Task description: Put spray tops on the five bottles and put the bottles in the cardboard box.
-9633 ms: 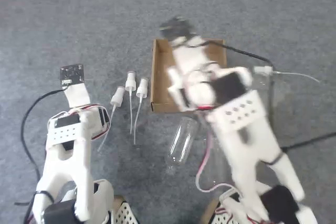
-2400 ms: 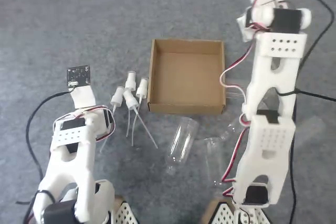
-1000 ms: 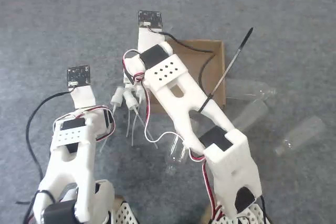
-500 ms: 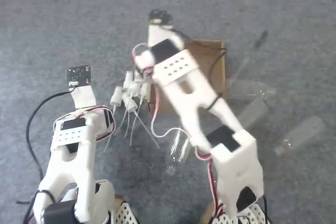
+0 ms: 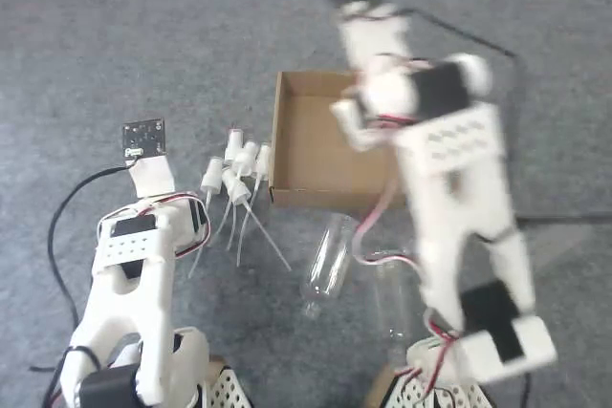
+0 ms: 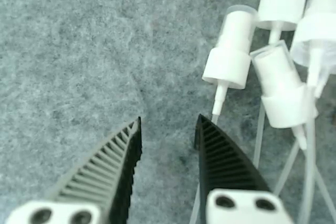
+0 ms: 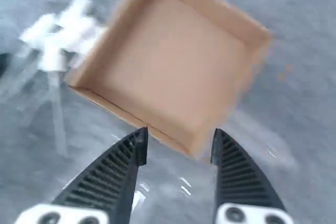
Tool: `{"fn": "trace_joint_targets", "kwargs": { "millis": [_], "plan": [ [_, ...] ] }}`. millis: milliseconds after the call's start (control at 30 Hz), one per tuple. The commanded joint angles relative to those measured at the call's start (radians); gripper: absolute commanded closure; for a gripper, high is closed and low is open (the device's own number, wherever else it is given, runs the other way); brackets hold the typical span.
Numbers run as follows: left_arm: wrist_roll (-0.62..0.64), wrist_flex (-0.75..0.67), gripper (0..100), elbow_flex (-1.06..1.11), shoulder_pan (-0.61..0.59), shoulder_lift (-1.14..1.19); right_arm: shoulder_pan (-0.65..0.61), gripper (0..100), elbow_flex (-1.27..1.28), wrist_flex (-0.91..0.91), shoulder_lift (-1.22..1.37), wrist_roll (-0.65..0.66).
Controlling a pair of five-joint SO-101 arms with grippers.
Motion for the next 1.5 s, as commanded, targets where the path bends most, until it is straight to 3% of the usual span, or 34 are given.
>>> {"fn": "trace_joint_targets", "kwargs": {
  "millis": [0, 233, 300, 500, 600, 833, 967, 1300, 1467],
  "plan": [
    [-0.005, -0.018, 85, -0.01, 0.005, -0.037, 0.292, 84.2, 0.149, 0.041, -0.228, 0.238],
    [-0.005, -0.018, 85, -0.01, 0.005, -0.037, 0.711, 83.9, 0.411, -0.027, -0.334, 0.499],
    [-0.005, -0.018, 85, -0.01, 0.005, -0.037, 0.796, 83.9, 0.473, -0.076, -0.326, 0.69],
    [-0.005, -0.018, 85, -0.01, 0.005, -0.037, 0.995, 83.9, 0.698, -0.13, -0.317, 1.436],
    [-0.005, -0.018, 85, -0.01, 0.005, -0.037, 1.04, 83.9, 0.825, -0.213, -0.323, 1.646],
    [-0.005, -0.018, 85, -0.008, 0.005, -0.037, 1.053, 82.7, 1.066, -0.593, -0.318, 1.677],
    [-0.005, -0.018, 85, -0.008, 0.005, -0.037, 1.052, 72.7, 1.148, -0.719, -0.321, 1.679],
    [-0.005, -0.018, 85, -0.008, 0.005, -0.037, 1.052, 70.7, 1.255, -0.774, -0.317, 1.714],
    [-0.005, -0.018, 85, -0.008, 0.005, -0.037, 1.052, 80.8, 1.313, -0.774, -0.328, 1.743]
  ]
}}
